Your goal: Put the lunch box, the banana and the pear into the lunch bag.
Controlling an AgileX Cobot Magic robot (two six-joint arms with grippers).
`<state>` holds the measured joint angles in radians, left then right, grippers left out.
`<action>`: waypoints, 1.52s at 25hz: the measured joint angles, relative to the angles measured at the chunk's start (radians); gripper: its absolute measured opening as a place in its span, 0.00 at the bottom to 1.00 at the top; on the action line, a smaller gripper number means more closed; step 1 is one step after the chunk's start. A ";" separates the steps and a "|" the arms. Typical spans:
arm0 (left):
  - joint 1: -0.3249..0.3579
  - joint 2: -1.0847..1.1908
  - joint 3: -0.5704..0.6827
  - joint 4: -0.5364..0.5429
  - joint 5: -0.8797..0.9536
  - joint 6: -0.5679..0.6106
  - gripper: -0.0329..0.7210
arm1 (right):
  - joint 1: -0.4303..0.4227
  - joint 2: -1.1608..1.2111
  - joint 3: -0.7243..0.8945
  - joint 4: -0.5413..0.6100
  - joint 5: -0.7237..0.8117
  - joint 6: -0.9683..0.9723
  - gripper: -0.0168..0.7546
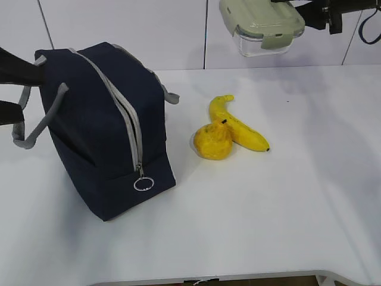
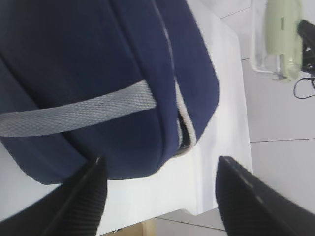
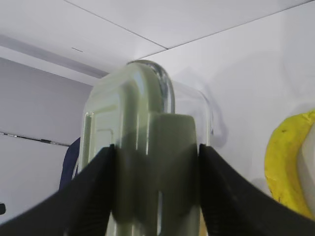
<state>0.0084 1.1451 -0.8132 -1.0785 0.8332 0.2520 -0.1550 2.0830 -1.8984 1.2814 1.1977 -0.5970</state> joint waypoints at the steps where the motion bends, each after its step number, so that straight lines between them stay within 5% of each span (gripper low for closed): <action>1: 0.000 0.014 0.000 0.000 0.000 0.000 0.71 | 0.009 0.000 -0.006 -0.004 0.002 0.002 0.55; 19: 0.000 0.146 -0.077 -0.089 -0.036 0.062 0.71 | 0.069 0.000 -0.027 -0.026 0.013 0.009 0.55; 32: 0.000 0.243 -0.365 0.241 0.160 -0.113 0.71 | 0.069 0.000 -0.027 -0.026 0.013 0.009 0.55; 38: -0.034 0.319 -0.442 0.298 0.194 -0.182 0.71 | 0.069 0.000 -0.027 -0.026 0.013 0.009 0.55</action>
<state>-0.0259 1.4644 -1.2553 -0.7804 1.0275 0.0700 -0.0865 2.0830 -1.9253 1.2559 1.2108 -0.5877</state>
